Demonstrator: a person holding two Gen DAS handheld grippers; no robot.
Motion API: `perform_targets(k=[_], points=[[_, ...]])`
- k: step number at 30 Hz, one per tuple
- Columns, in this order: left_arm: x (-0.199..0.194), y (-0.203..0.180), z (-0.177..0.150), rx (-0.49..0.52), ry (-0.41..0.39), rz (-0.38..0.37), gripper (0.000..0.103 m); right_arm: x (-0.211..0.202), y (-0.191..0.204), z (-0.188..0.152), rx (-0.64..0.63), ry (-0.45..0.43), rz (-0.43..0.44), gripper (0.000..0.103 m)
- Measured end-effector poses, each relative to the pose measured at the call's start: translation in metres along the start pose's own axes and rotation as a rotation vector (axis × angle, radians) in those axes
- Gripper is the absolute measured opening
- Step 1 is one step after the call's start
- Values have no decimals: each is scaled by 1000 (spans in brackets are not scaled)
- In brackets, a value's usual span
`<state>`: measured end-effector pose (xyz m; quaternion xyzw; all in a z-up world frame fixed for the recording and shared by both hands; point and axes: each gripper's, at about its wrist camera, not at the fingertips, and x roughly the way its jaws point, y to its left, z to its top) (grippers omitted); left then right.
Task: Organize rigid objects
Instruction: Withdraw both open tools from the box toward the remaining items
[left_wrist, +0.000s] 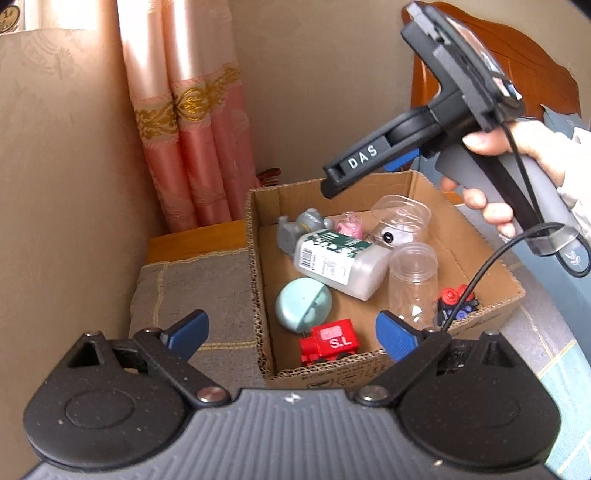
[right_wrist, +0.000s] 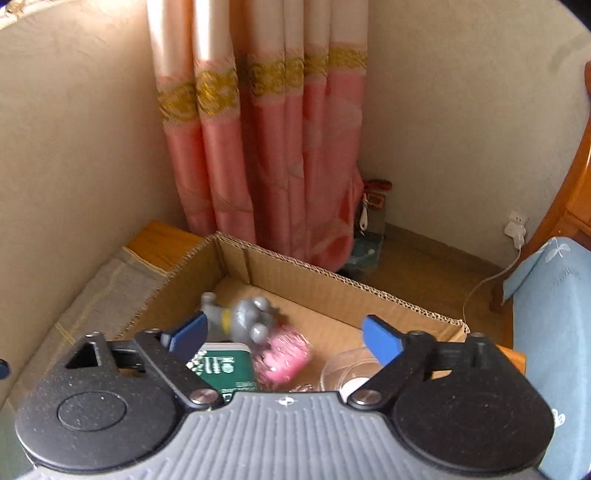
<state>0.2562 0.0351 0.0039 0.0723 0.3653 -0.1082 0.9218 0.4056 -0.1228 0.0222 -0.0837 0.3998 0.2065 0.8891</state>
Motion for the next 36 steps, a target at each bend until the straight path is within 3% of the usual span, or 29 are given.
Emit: perform_targets(k=[4, 15, 20, 26, 32, 36], points=[[-8, -7, -1, 4, -13, -17, 97, -18, 7, -3, -15, -15, 3, 103], [-40, -13, -13, -3, -49, -33, 97, -66, 20, -32, 5, -25, -38, 103], [-47, -11, -24, -23, -38, -29, 100, -95, 28, -73, 25, -38, -92, 103], [-45, -10, -44, -44, -17, -37, 100, -109, 31, -146, 78, -36, -143, 103], [-39, -14, -58, -54, 8, -65, 100, -93, 30, -212, 198, 18, -201, 103], [-31, -24, -66, -34, 18, -82, 100, -76, 28, -234, 268, 51, -213, 103]])
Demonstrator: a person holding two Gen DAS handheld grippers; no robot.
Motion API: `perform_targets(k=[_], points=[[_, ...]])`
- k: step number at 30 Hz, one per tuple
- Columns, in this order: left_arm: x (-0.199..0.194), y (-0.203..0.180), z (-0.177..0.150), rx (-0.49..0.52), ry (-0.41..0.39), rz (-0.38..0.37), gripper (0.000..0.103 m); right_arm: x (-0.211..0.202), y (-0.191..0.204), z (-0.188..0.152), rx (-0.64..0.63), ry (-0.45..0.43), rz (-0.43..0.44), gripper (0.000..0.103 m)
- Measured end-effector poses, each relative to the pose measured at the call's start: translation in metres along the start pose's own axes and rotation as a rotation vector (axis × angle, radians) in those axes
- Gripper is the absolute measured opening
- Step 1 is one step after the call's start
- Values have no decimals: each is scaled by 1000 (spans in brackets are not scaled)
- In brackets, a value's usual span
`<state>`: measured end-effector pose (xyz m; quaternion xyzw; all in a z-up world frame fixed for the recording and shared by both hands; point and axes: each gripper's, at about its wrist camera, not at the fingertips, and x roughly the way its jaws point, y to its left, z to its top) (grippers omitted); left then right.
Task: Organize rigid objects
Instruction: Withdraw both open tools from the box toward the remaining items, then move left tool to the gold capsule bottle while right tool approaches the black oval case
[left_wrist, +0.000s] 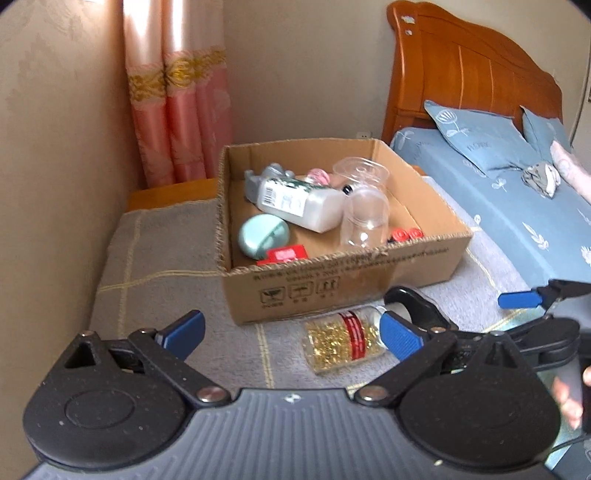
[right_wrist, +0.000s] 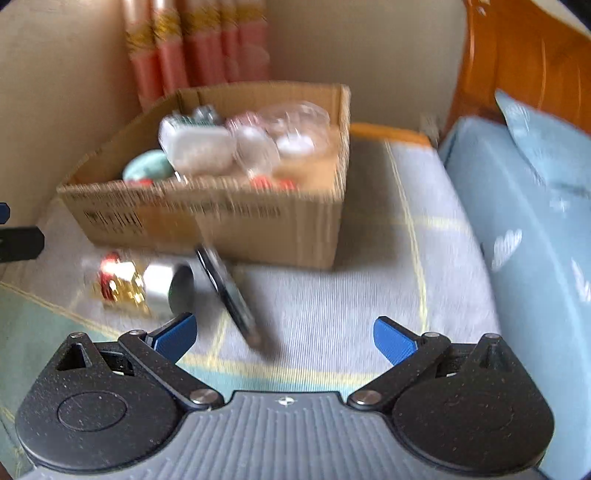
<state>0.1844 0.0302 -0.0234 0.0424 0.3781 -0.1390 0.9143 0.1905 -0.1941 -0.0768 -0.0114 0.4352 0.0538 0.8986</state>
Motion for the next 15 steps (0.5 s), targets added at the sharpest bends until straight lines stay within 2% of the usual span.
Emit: perform_targets(k=[7, 15], points=[[24, -23, -9, 46, 41, -55, 100, 15, 0, -8, -20, -11, -36, 103], [49, -41, -15, 66, 88, -68, 100, 22, -28, -13, 66, -21, -90, 103]])
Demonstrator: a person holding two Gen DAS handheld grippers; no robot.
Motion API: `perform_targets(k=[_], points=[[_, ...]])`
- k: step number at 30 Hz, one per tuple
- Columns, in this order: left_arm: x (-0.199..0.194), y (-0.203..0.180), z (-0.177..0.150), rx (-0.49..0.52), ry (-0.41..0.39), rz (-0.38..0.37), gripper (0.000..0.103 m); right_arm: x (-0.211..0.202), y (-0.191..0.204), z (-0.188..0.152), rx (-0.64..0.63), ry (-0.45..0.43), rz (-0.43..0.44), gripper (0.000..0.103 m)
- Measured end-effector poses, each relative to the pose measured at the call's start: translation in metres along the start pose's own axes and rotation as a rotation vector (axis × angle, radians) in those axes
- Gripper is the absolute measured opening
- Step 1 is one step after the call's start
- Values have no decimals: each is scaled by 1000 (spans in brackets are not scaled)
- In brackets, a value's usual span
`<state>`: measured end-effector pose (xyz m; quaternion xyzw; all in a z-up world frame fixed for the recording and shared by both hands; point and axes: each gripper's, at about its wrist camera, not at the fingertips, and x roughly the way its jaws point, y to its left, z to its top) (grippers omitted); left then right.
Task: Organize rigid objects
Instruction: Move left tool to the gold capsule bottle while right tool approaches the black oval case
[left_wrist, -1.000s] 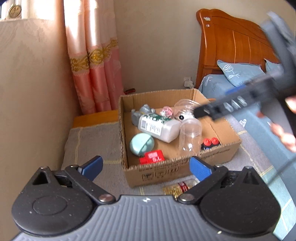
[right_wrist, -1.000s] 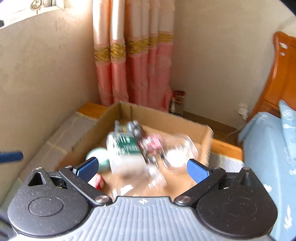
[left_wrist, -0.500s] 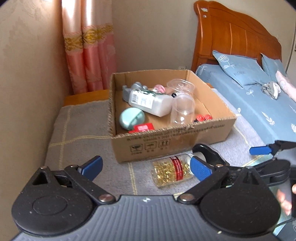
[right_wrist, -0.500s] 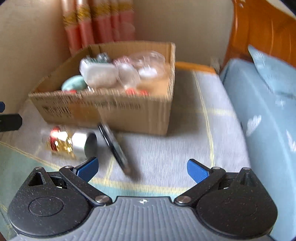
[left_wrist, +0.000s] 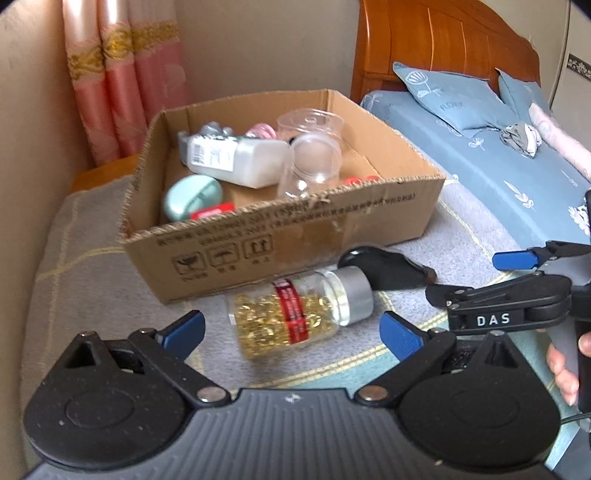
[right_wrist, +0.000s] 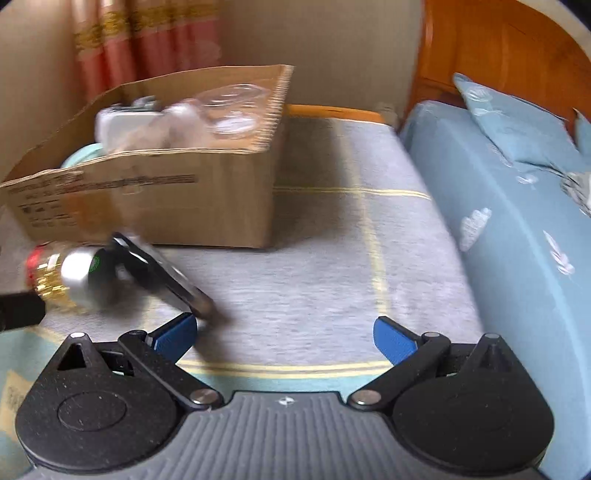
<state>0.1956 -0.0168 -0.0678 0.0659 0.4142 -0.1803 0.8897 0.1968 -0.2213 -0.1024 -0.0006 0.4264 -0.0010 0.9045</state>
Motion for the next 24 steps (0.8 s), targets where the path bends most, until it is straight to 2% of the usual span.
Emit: perform_targets(k=[7, 13, 21, 24], points=[[21, -13, 4, 1, 6, 44, 100, -10, 0, -13, -55, -21, 58, 103], [39, -11, 7, -38, 29, 84, 100, -15, 5, -19, -89, -31, 55, 103], [30, 19, -4, -88, 21, 189, 100, -18, 17, -20, -109, -41, 91, 103], [25, 35, -10, -120, 22, 189, 100, -15, 31, -19, -145, -46, 102, 103]])
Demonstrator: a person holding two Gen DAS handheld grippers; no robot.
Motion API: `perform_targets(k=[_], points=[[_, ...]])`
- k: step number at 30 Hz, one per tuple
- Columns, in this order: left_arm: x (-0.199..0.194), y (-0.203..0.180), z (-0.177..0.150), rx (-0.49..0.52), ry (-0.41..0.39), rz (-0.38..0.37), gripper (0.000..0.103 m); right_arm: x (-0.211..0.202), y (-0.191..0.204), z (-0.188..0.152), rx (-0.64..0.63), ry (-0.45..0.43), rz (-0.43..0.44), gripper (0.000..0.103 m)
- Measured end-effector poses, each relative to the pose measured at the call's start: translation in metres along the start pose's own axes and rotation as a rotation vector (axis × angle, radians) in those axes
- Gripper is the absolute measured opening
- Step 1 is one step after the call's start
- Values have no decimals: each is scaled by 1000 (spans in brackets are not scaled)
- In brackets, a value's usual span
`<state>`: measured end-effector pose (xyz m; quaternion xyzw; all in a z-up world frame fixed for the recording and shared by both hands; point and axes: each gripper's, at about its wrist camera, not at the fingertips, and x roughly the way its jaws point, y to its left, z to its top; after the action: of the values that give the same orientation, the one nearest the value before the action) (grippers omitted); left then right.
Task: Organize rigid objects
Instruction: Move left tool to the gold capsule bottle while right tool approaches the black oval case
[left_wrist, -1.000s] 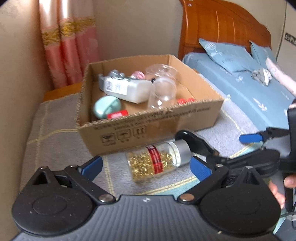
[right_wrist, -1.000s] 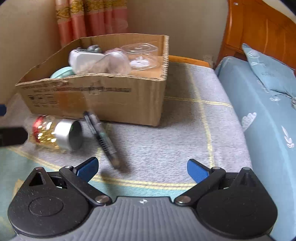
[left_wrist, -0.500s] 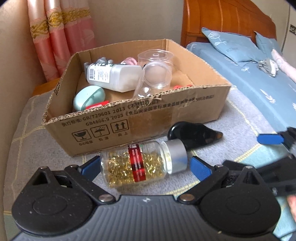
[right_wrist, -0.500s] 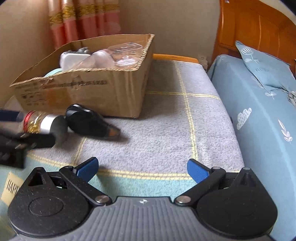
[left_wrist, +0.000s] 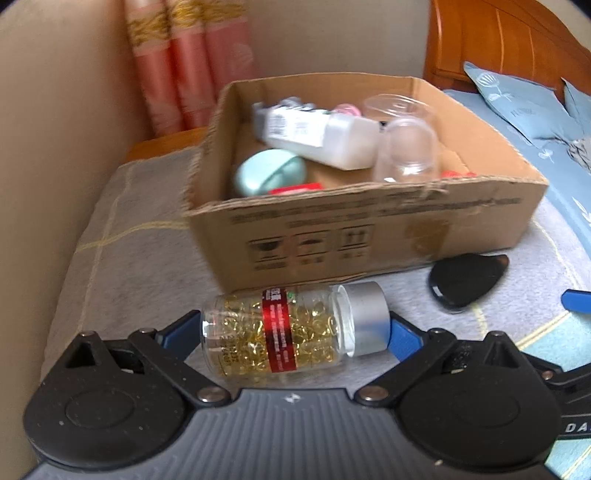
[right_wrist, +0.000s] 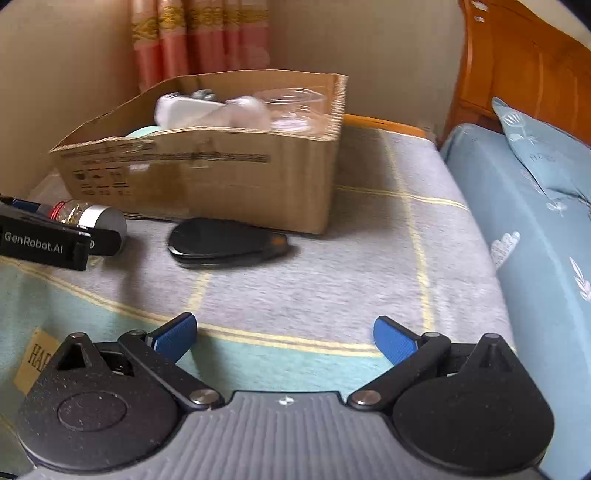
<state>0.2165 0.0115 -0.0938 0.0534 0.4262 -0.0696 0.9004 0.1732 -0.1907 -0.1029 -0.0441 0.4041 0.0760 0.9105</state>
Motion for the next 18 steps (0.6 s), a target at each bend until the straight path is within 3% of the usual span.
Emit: perform_targets(k=[9, 18], points=[[-3, 21, -5, -45, 2, -19, 100, 18, 21, 11, -33, -78, 26, 103], [1, 21, 2, -46, -9, -34, 100, 32, 28, 26, -34, -93, 24, 103]])
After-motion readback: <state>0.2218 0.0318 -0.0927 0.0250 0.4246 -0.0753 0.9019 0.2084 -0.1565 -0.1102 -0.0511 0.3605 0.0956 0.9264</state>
